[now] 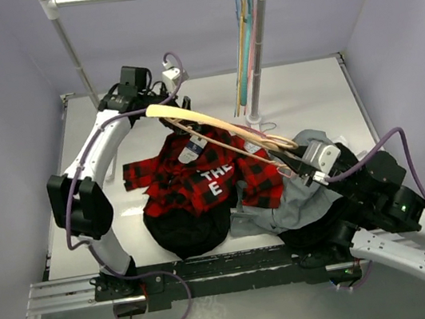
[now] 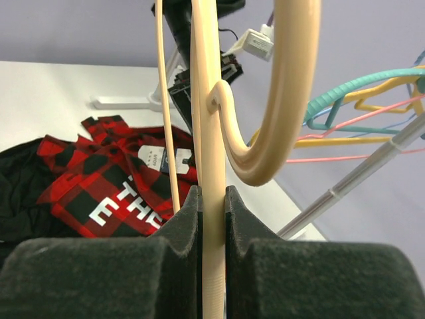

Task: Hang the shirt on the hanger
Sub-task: Hang the shirt on the hanger.

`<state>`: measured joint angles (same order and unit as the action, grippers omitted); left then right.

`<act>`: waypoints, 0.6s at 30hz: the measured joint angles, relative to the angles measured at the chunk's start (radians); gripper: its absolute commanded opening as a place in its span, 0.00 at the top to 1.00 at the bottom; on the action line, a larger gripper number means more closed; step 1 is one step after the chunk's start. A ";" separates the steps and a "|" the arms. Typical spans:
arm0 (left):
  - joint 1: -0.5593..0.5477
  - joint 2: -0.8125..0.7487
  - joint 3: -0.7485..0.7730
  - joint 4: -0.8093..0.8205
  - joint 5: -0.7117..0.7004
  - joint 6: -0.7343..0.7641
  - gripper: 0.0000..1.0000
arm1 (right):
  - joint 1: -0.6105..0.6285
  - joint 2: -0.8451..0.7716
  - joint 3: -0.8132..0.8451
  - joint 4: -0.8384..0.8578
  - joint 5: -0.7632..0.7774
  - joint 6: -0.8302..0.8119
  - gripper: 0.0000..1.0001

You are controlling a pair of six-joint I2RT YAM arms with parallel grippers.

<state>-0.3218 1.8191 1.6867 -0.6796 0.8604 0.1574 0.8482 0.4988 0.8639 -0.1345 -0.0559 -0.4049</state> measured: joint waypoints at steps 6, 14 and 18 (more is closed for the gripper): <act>0.050 -0.172 -0.090 0.010 -0.239 0.213 0.00 | 0.000 -0.031 -0.024 0.055 0.016 -0.002 1.00; 0.282 -0.232 -0.167 -0.003 -0.250 0.332 0.00 | 0.000 -0.060 -0.041 0.090 0.021 -0.007 1.00; 0.305 -0.111 -0.179 -0.030 -0.221 0.337 0.01 | 0.000 -0.051 -0.053 0.096 0.021 -0.011 1.00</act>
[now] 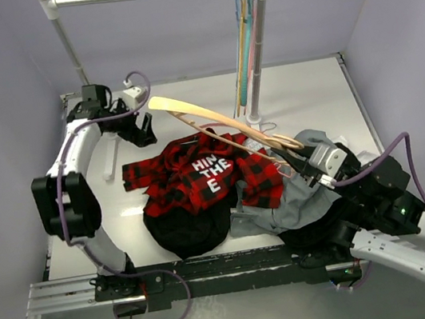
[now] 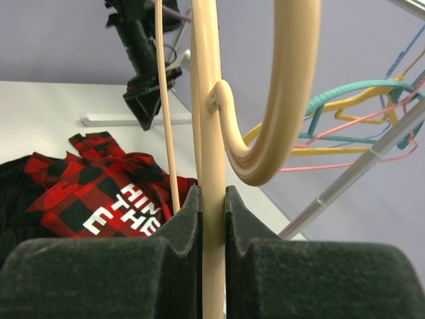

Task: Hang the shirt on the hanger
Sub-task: Hang the shirt on the hanger.

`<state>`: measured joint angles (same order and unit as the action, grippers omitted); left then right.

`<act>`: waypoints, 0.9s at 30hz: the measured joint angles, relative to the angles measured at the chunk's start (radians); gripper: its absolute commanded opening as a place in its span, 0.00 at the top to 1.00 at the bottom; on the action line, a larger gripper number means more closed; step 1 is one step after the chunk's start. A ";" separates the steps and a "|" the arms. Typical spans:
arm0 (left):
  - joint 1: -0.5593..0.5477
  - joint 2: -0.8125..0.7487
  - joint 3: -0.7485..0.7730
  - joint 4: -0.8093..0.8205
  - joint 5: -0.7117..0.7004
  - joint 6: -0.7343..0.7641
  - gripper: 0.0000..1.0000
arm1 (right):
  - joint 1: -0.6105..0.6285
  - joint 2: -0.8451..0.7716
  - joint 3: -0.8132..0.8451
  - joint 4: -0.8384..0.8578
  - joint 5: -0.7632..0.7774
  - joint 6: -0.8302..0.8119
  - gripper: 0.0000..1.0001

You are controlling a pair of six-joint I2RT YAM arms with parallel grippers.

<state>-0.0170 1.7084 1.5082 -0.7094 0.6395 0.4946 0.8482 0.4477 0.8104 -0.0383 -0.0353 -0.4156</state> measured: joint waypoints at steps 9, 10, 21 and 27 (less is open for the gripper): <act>-0.006 0.328 0.061 -0.114 0.018 -0.030 0.01 | 0.000 0.029 -0.016 0.005 0.000 0.001 1.00; -0.005 0.339 0.061 -0.125 0.016 -0.034 0.01 | 0.000 0.026 -0.016 0.006 0.000 0.001 1.00; 0.011 0.360 0.059 -0.169 0.074 -0.069 0.24 | 0.000 0.023 -0.034 0.009 0.000 0.002 1.00; 0.011 0.383 0.056 -0.200 0.120 -0.078 0.57 | 0.000 0.016 -0.034 0.009 0.000 0.002 1.00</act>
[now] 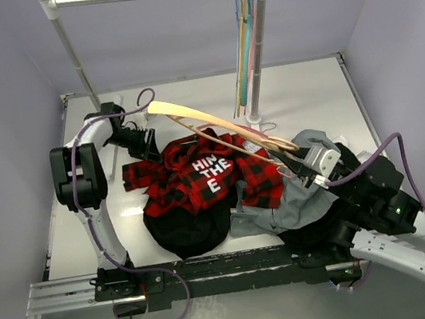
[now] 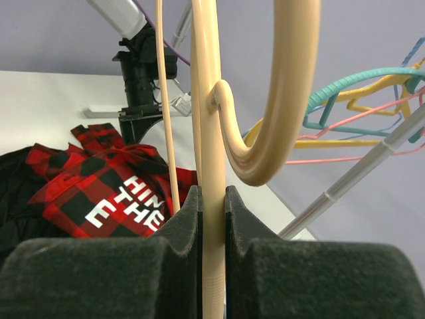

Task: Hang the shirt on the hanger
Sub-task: Hang the shirt on the hanger.

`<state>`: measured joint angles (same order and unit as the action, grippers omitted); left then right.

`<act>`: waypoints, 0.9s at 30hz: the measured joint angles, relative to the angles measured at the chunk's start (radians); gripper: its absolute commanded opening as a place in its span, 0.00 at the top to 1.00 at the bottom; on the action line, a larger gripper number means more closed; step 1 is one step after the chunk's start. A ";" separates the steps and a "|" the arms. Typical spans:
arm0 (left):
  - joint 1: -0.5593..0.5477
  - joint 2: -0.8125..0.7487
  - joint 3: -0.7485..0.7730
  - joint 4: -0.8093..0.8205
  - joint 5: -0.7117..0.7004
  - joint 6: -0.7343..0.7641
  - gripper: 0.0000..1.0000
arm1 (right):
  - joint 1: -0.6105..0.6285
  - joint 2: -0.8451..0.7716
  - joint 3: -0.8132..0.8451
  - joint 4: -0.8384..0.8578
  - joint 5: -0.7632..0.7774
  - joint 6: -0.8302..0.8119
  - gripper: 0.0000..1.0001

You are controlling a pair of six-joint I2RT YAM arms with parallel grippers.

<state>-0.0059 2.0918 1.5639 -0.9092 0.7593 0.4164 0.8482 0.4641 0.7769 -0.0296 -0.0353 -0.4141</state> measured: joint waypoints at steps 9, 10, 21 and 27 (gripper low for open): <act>-0.002 0.018 0.005 -0.053 0.044 -0.010 1.00 | 0.000 -0.019 0.000 -0.007 0.001 -0.001 1.00; -0.003 0.018 0.015 -0.068 0.050 -0.010 1.00 | 0.000 -0.018 0.003 -0.021 0.000 -0.002 1.00; -0.034 -0.177 0.237 -0.200 0.051 -0.016 1.00 | 0.000 0.212 0.275 -0.420 0.005 0.002 1.00; -0.101 -0.352 0.297 -0.226 -0.021 -0.014 1.00 | 0.000 0.255 0.310 -0.475 0.036 0.039 1.00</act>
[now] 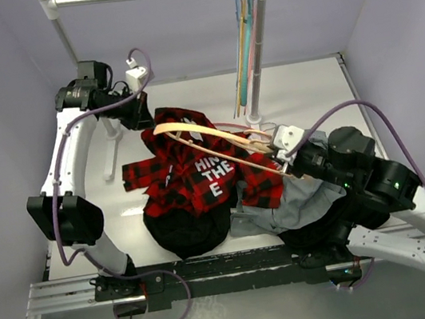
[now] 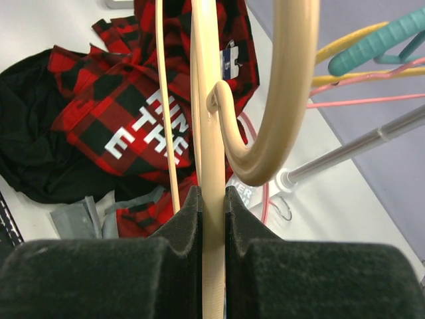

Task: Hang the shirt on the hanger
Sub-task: Hang the shirt on the hanger.

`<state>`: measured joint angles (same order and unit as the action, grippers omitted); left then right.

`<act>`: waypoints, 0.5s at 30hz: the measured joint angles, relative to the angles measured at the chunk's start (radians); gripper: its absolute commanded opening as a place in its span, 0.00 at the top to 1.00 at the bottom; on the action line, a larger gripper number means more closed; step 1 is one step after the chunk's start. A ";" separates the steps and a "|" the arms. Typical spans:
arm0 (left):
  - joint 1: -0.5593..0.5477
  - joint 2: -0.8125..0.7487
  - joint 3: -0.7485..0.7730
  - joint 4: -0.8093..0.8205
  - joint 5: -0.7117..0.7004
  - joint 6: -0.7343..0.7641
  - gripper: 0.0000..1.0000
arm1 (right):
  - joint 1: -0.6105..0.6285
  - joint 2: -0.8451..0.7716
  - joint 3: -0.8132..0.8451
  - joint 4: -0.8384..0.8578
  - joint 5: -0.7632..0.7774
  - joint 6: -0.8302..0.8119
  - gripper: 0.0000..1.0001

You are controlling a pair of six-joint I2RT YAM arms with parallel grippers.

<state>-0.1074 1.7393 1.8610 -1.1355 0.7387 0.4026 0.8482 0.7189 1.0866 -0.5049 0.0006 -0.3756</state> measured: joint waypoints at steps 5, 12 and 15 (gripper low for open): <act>-0.066 -0.031 0.000 -0.013 -0.089 0.001 1.00 | 0.001 0.135 0.093 -0.013 0.025 0.039 1.00; -0.103 -0.035 0.037 -0.041 -0.163 0.000 1.00 | 0.001 0.290 0.125 -0.061 0.065 0.097 1.00; -0.104 -0.040 0.080 -0.058 -0.176 0.000 1.00 | 0.001 0.286 0.124 -0.089 0.093 0.120 1.00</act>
<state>-0.2111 1.6993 1.9415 -1.1934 0.5625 0.4026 0.8490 1.0054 1.2110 -0.5934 0.0933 -0.2558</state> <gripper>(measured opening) 0.011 0.082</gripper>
